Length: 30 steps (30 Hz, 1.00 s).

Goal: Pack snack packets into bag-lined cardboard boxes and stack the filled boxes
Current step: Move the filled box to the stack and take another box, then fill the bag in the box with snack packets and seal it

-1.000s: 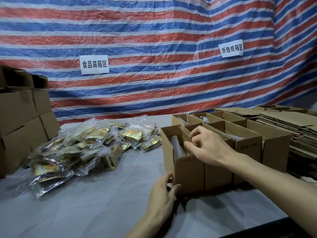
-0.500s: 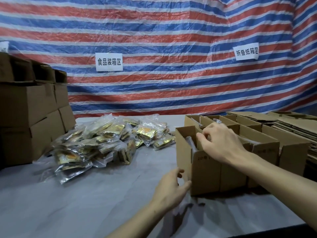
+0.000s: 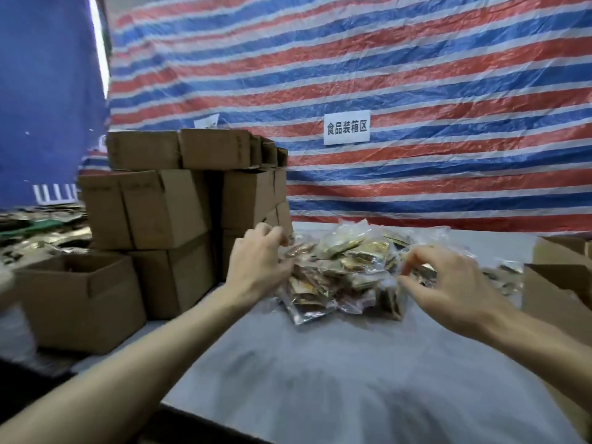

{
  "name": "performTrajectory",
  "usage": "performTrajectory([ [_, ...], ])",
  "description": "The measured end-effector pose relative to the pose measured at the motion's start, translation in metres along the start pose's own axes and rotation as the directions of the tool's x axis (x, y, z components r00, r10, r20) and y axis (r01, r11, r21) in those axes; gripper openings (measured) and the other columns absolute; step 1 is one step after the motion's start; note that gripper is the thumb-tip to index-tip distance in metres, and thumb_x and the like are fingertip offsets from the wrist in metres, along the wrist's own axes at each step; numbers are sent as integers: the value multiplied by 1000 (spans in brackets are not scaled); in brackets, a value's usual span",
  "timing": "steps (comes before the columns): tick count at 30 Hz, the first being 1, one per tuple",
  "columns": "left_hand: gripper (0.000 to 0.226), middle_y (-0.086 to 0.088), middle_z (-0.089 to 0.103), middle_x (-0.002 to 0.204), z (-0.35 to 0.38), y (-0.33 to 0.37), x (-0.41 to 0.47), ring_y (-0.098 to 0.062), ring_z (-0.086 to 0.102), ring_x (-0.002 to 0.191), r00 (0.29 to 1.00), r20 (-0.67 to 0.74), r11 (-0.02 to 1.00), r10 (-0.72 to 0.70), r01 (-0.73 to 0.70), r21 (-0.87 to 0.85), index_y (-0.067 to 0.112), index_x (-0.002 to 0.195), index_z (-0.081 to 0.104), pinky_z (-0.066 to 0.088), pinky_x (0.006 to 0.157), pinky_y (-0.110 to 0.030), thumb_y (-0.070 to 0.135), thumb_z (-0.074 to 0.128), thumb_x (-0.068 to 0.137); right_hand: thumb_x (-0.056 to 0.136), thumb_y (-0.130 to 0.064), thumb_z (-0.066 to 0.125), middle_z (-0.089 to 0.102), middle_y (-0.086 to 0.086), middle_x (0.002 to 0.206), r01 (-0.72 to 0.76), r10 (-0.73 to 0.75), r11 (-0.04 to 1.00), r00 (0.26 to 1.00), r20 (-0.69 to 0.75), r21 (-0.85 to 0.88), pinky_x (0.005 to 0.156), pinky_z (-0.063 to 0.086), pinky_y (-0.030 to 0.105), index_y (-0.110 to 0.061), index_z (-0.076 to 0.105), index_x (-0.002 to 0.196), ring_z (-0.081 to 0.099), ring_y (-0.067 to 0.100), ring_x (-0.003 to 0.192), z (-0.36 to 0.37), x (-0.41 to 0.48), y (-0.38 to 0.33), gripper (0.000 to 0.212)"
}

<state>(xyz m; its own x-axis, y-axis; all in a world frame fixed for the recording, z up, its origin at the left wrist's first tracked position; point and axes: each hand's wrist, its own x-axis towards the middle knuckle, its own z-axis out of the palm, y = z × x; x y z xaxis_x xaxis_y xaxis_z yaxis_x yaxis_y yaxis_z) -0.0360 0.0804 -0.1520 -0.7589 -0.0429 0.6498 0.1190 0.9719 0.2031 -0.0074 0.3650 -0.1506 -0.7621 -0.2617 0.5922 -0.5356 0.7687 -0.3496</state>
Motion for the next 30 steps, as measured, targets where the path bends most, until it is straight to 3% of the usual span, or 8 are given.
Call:
performTrajectory([
  [6,88,-17,33,150,-50,-123,33,-35,33,139,976,-175,861,-130,199,469,15,151,31,27,114,-45,33,79,79,88,-20,71,62,-9,92,12,-19,994,998,62,108,86,43,39,-28,63,80,56,15,95,35,22,-35,14],
  [8,98,-18,26,154,-61,-146,43,-36,29,141,961,-205,833,-188,266,485,13,153,22,24,117,-47,36,81,78,88,-20,71,64,-8,95,3,-10,993,998,60,120,104,39,48,-26,64,82,57,14,96,44,29,-43,11],
  [10,100,-19,26,155,-68,-162,48,-38,31,141,944,-244,840,-222,312,445,10,152,22,25,116,-50,39,82,78,88,-20,71,64,-9,97,-1,-6,990,998,57,138,106,39,51,-26,65,83,59,12,97,52,36,-47,10],
  [14,88,-24,41,144,-71,-188,32,-42,44,131,881,-263,781,-392,470,410,0,143,33,34,109,-52,45,78,81,89,-19,71,64,-8,98,-13,-3,981,997,83,191,85,45,39,-27,65,84,59,14,98,65,47,-57,11],
  [19,60,-20,51,144,-66,-225,-6,-39,41,138,705,46,599,-707,563,569,5,137,50,33,113,-46,42,65,91,88,-18,74,68,-9,92,-12,-6,975,997,80,224,73,45,30,-26,67,82,62,11,93,83,58,-67,12],
  [21,36,-15,57,139,-63,-232,-17,-37,41,137,722,85,595,-687,491,636,13,127,57,33,110,-43,31,56,97,88,-17,74,68,-7,92,-7,-12,970,997,78,242,71,45,26,-25,68,81,63,11,92,88,60,-71,12],
  [26,11,-12,62,132,-70,-212,-25,-38,43,135,773,87,582,-629,394,711,19,106,53,28,113,-47,21,51,96,88,-16,72,68,-5,94,6,-35,963,994,101,268,84,52,38,-24,67,82,62,11,95,90,56,-76,11],
  [30,14,-10,63,122,-75,-172,-28,-36,52,126,814,154,681,-560,346,646,19,94,43,31,106,-45,24,56,92,88,-14,72,68,-8,92,7,-31,962,996,86,274,77,48,31,-25,67,81,62,9,93,86,53,-75,14],
])
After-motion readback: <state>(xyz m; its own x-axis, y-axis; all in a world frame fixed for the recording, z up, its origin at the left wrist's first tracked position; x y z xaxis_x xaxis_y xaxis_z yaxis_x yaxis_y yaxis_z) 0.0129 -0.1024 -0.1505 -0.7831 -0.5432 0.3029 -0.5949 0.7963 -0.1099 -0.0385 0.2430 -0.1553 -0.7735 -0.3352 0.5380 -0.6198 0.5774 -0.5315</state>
